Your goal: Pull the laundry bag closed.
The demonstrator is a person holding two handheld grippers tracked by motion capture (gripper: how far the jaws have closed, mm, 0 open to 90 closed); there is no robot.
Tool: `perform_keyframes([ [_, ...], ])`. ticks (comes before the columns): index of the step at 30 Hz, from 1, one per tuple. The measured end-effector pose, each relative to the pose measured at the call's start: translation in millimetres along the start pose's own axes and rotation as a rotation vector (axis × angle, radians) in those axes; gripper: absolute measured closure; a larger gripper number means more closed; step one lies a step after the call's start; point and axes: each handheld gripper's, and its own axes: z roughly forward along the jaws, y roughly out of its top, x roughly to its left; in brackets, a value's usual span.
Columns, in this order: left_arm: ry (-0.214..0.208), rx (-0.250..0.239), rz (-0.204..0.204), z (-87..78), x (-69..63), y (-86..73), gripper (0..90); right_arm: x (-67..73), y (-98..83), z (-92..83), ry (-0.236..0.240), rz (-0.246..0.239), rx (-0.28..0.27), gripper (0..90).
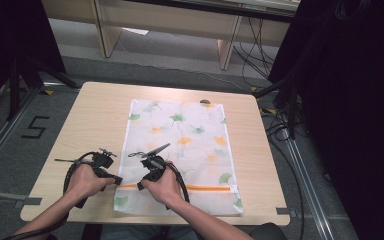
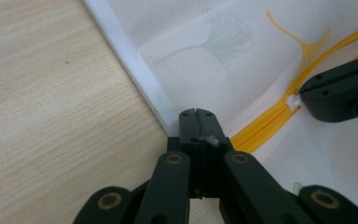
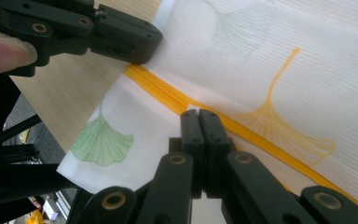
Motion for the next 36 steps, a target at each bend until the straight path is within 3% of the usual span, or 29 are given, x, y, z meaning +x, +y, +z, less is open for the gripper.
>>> perform_keyframes([
  [1, 0.0, 0.0, 0.0, 0.0, 0.0, 0.1, 90.0, -2.7, 0.2, -0.9, -0.001, -0.029, -0.001, 90.0],
  [2, 0.0, 0.0, 0.0, 0.1, 0.0, 0.1, 90.0, -1.6, -0.7, -2.0, -0.017, 0.0, 0.01, 90.0],
  [3, 0.0, 0.0, -0.001, 0.1, -0.1, 0.2, 90.0, -4.9, -1.3, -2.1, -0.019, -0.02, 0.008, 90.0],
  [5, 0.001, 0.0, -0.001, 0.1, -0.2, 0.1, 90.0, -4.1, -2.3, -2.5, -0.006, 0.01, 0.001, 90.0],
  [6, 0.001, 0.0, 0.0, 0.0, -0.2, 0.1, 90.0, -7.1, -2.3, -2.4, -0.01, -0.026, -0.01, 90.0],
  [7, 0.0, 0.0, 0.001, 0.0, -0.1, 0.1, 90.0, -5.6, -2.0, -4.4, -0.024, -0.007, 0.013, 90.0],
  [8, 0.001, 0.0, 0.0, 0.0, -0.2, 0.1, 90.0, -4.0, -2.8, -4.1, -0.004, 0.01, 0.0, 90.0],
  [11, 0.002, -0.001, 0.003, 0.1, -0.5, 0.1, 90.0, -6.7, -2.7, -5.6, -0.015, -0.014, -0.008, 90.0],
  [19, 0.001, 0.0, 0.002, 0.1, -0.4, 0.3, 90.0, -10.5, -6.1, -11.1, -0.005, 0.018, -0.003, 90.0],
  [26, 0.001, 0.001, 0.002, 0.1, -0.5, 0.4, 90.0, -19.2, -10.6, -15.3, -0.011, 0.007, -0.02, 90.0],
  [27, 0.002, 0.001, 0.002, 0.1, -0.6, 0.4, 90.0, -18.4, -11.2, -15.8, -0.007, 0.028, -0.017, 90.0],
  [31, 0.001, 0.002, 0.003, 0.1, -0.5, 0.5, 90.0, -21.5, -12.5, -18.4, -0.002, 0.029, -0.016, 90.0],
  [34, 0.002, 0.002, 0.003, 0.1, -0.5, 0.5, 90.0, -25.0, -13.4, -19.2, -0.009, 0.001, -0.026, 90.0],
  [36, 0.002, 0.002, 0.002, 0.1, -0.6, 0.5, 90.0, -23.8, -13.9, -20.5, -0.007, 0.028, -0.021, 90.0],
])
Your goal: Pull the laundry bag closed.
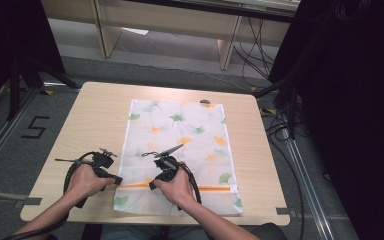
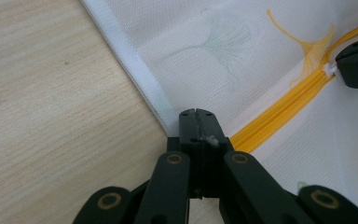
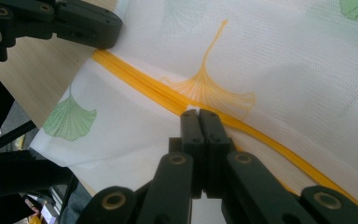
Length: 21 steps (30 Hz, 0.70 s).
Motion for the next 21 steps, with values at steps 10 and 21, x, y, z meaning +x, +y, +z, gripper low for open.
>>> perform_keyframes([
  [10, -0.001, -0.001, 0.0, 0.0, 0.3, -0.1, 90.0, -3.1, -1.4, -1.9, -0.004, -0.008, -0.003, 90.0],
  [21, -0.001, 0.001, -0.001, 0.1, 0.0, 0.2, 90.0, -5.1, -4.3, -8.4, -0.025, 0.009, -0.009, 90.0],
])
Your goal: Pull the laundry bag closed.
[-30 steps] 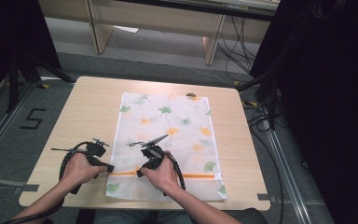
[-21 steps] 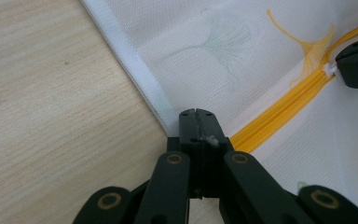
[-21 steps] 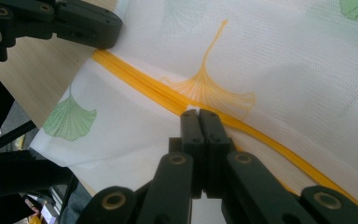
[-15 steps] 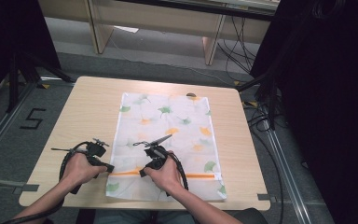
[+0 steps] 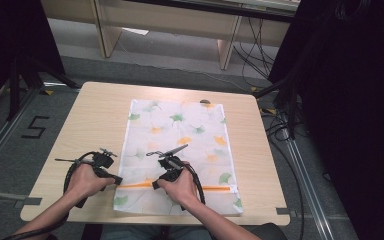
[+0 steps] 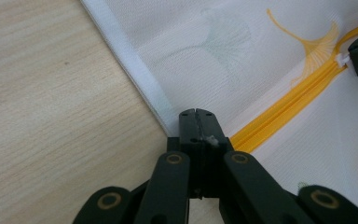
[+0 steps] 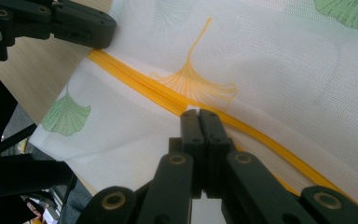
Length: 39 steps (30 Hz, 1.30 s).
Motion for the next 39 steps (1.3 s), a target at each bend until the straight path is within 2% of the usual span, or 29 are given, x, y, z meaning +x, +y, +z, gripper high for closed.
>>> perform_keyframes([
  [2, 0.001, 0.0, 0.004, 0.0, 0.2, 0.0, 90.0, 0.1, -0.2, -0.6, 0.003, 0.004, 0.002, 90.0],
  [4, 0.0, -0.001, 0.001, 0.0, 0.1, -0.1, 90.0, 2.7, -0.4, -2.8, -0.002, 0.058, 0.035, 90.0],
  [5, -0.001, -0.001, 0.0, 0.1, 0.1, -0.1, 90.0, 2.2, -0.5, -2.5, 0.013, 0.061, 0.034, 90.0],
  [7, 0.0, -0.001, 0.001, 0.0, 0.0, -0.1, 90.0, 1.6, -0.6, -2.2, 0.015, 0.048, 0.031, 90.0],
  [9, 0.0, -0.001, 0.0, 0.0, 0.0, -0.1, 90.0, -2.6, -1.1, -0.9, 0.026, -0.013, -0.007, 90.0],
  [10, 0.0, 0.0, 0.0, 0.0, 0.0, -0.1, 90.0, -2.7, -1.4, -1.8, 0.027, 0.008, -0.002, 90.0],
  [11, 0.0, 0.0, 0.0, 0.0, 0.0, 0.0, 90.0, -4.8, -1.8, -2.2, 0.015, -0.003, -0.007, 90.0],
  [12, 0.005, 0.0, 0.008, -0.2, 0.4, 0.2, 90.0, -4.8, -2.2, -3.1, 0.019, 0.007, -0.002, 90.0],
  [13, 0.006, 0.0, 0.014, -0.2, 0.8, 0.3, 90.0, -6.2, -2.6, -2.7, 0.025, -0.009, -0.011, 90.0],
  [15, 0.006, 0.001, 0.013, -0.2, 0.6, 0.3, 90.0, -3.3, -3.1, -4.7, 0.029, 0.032, 0.014, 90.0],
  [16, 0.007, 0.001, 0.014, -0.2, 0.6, 0.2, 90.0, -4.1, -3.2, -4.5, 0.028, 0.019, 0.007, 90.0],
  [18, 0.007, 0.0, 0.014, -0.2, 0.7, 0.1, 90.0, -3.7, -3.3, -4.9, 0.029, 0.022, 0.011, 90.0],
  [20, 0.005, -0.001, 0.004, -0.1, -0.1, -0.1, 90.0, -7.1, -3.5, -4.3, 0.015, -0.011, -0.006, 90.0],
  [21, 0.007, 0.0, 0.016, -0.2, 0.7, 0.2, 90.0, -8.0, -3.8, -5.6, 0.011, 0.015, 0.005, 90.0],
  [23, 0.006, 0.0, 0.013, -0.2, 0.5, 0.2, 90.0, -10.0, -4.6, -8.0, -0.003, 0.032, 0.019, 90.0],
  [24, 0.007, 0.0, 0.013, -0.2, 0.5, 0.2, 90.0, -7.6, -4.8, -10.3, -0.003, 0.077, 0.04, 90.0],
  [25, 0.006, 0.001, 0.01, -0.1, 0.1, 0.2, 90.0, -8.3, -5.1, -10.3, -0.003, 0.071, 0.034, 90.0],
  [26, 0.004, -0.029, -0.027, 1.9, -2.6, 0.0, 90.0, -10.8, -5.4, -10.3, -0.003, 0.037, 0.022, 90.0],
  [27, 0.003, -0.028, -0.029, 1.8, -2.8, 0.0, 90.0, -13.2, -5.4, -9.3, -0.004, 0.002, -0.004, 90.0],
  [29, 0.006, -0.006, 0.0, 0.3, -0.6, 0.1, 90.0, -13.8, -5.6, -10.0, 0.005, 0.01, -0.001, 90.0],
  [30, 0.007, 0.0, 0.012, -0.1, 0.2, 0.2, 90.0, -12.2, -5.8, -11.1, 0.007, 0.032, 0.008, 90.0],
  [31, 0.007, 0.0, 0.011, -0.1, 0.2, 0.2, 90.0, -12.2, -5.9, -11.3, 0.019, 0.031, 0.002, 90.0],
  [32, 0.007, 0.0, 0.009, -0.1, 0.1, 0.2, 90.0, -14.8, -6.2, -11.4, 0.01, 0.007, -0.008, 90.0],
  [33, 0.007, 0.0, 0.009, -0.1, 0.1, 0.2, 90.0, -14.2, -6.5, -12.7, 0.015, 0.035, 0.002, 90.0],
  [35, 0.006, 0.0, 0.006, 0.0, -0.1, 0.2, 90.0, -17.0, -7.1, -14.1, 0.011, 0.019, -0.003, 90.0],
  [38, 0.006, 0.0, 0.007, 0.0, 0.0, 0.2, 90.0, -18.8, -8.0, -16.8, 0.007, 0.026, -0.004, 90.0],
  [39, 0.004, -0.028, -0.028, 1.9, -2.6, 0.0, 90.0, -19.4, -8.0, -17.4, -0.014, 0.018, -0.003, 90.0],
])
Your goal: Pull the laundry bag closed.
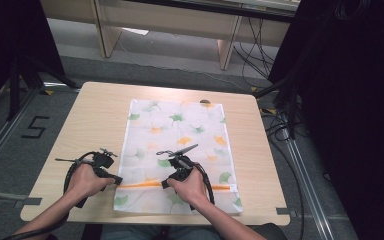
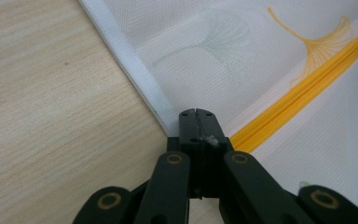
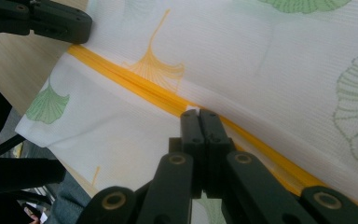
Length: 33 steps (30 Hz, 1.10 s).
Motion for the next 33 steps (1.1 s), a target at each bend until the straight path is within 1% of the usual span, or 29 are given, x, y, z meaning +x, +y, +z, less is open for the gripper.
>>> perform_keyframes([
  [2, 0.001, 0.007, 0.006, -0.4, 0.4, 0.1, 90.0, 1.1, -0.8, -2.6, -0.005, 0.033, 0.013, 90.0],
  [3, 0.002, 0.029, 0.031, -1.9, 2.3, 0.3, 90.0, -0.1, -1.0, -3.2, 0.008, 0.035, 0.022, 90.0],
  [4, 0.003, 0.028, 0.032, -1.8, 2.4, 0.3, 90.0, -1.7, -1.4, -2.6, 0.025, 0.026, 0.007, 90.0],
  [5, 0.002, 0.028, 0.033, -1.9, 2.6, 0.3, 90.0, -3.3, -1.4, -2.2, 0.024, 0.008, -0.002, 90.0],
  [6, 0.003, 0.029, 0.034, -2.0, 2.7, 0.4, 90.0, -0.8, -1.5, -4.1, 0.017, 0.062, 0.029, 90.0],
  [7, 0.003, 0.029, 0.041, -2.0, 3.3, 0.5, 90.0, -1.0, -1.6, -4.1, 0.007, 0.067, 0.033, 90.0],
  [8, 0.003, 0.029, 0.04, -1.9, 3.1, 0.5, 90.0, -3.6, -1.9, -2.2, 0.02, 0.023, 0.004, 90.0],
  [9, 0.002, 0.029, 0.034, -1.9, 2.6, 0.3, 90.0, -2.8, -2.2, -3.2, 0.027, 0.033, 0.014, 90.0],
  [10, -0.001, 0.029, 0.023, -1.8, 2.0, 0.1, 90.0, -1.7, -2.3, -4.3, 0.026, 0.054, 0.026, 90.0],
  [11, 0.0, 0.029, 0.033, -1.9, 2.9, 0.4, 90.0, -3.5, -2.4, -4.6, 0.027, 0.043, 0.018, 90.0],
  [12, 0.003, 0.029, 0.042, -2.0, 3.5, 0.6, 90.0, -7.0, -2.5, -3.5, 0.023, 0.01, -0.001, 90.0],
  [14, 0.003, 0.029, 0.037, -1.9, 2.9, 0.4, 90.0, -5.9, -3.2, -4.6, 0.029, 0.04, 0.008, 90.0],
  [15, 0.002, 0.028, 0.03, -1.8, 2.4, 0.3, 90.0, -4.8, -3.3, -5.6, 0.025, 0.053, 0.022, 90.0],
  [17, 0.001, 0.029, 0.025, -1.8, 2.1, 0.2, 90.0, -4.5, -3.6, -5.8, 0.028, 0.056, 0.025, 90.0],
  [18, 0.002, 0.029, 0.035, -1.9, 2.9, 0.4, 90.0, -4.7, -3.6, -5.9, 0.027, 0.06, 0.026, 90.0],
  [19, 0.003, 0.029, 0.041, -2.0, 3.3, 0.5, 90.0, -7.2, -3.7, -5.4, 0.021, 0.034, 0.019, 90.0],
  [20, -0.004, 0.029, 0.045, -1.5, 3.9, 0.7, 90.0, -8.7, -3.9, -5.0, 0.018, 0.018, 0.005, 90.0],
  [22, -0.005, 0.03, 0.043, -1.4, 3.7, 0.7, 90.0, -9.2, -4.3, -5.9, 0.015, 0.031, 0.011, 90.0],
  [23, 0.0, 0.029, 0.041, -1.7, 3.5, 0.7, 90.0, -7.8, -4.5, -7.9, 0.001, 0.072, 0.04, 90.0],
  [24, -0.002, 0.029, 0.02, -1.7, 1.9, 0.2, 90.0, -6.7, -4.7, -8.5, 0.004, 0.094, 0.046, 90.0],
  [25, -0.002, 0.029, 0.02, -1.7, 1.9, 0.2, 90.0, -8.1, -4.9, -8.8, 0.0, 0.07, 0.036, 90.0],
  [26, -0.004, 0.028, 0.008, -1.6, 1.2, 0.0, 90.0, -8.1, -4.9, -8.8, 0.0, 0.07, 0.036, 90.0],
  [27, -0.004, 0.029, 0.028, -1.6, 2.4, 0.4, 90.0, -12.2, -5.4, -7.1, 0.014, 0.017, 0.003, 90.0],
  [28, -0.002, 0.03, 0.043, -1.5, 3.7, 0.8, 90.0, -13.4, -5.3, -6.7, 0.015, 0.003, -0.001, 90.0],
  [29, 0.002, 0.029, 0.037, -1.9, 3.1, 0.6, 90.0, -11.9, -5.7, -7.8, 0.009, 0.025, 0.008, 90.0],
  [30, 0.001, 0.028, 0.032, -1.9, 2.9, 0.4, 90.0, -11.2, -5.9, -8.6, -0.017, 0.028, 0.013, 90.0],
  [31, 0.001, 0.028, 0.033, -1.9, 3.1, 0.4, 90.0, -11.0, -6.1, -8.8, -0.023, 0.03, 0.01, 90.0],
  [32, 0.001, 0.029, 0.037, -1.9, 3.3, 0.5, 90.0, -10.2, -6.4, -10.5, -0.021, 0.056, 0.026, 90.0],
  [33, 0.003, 0.029, 0.036, -1.9, 3.1, 0.5, 90.0, -10.2, -6.9, -10.6, -0.027, 0.06, 0.021, 90.0],
])
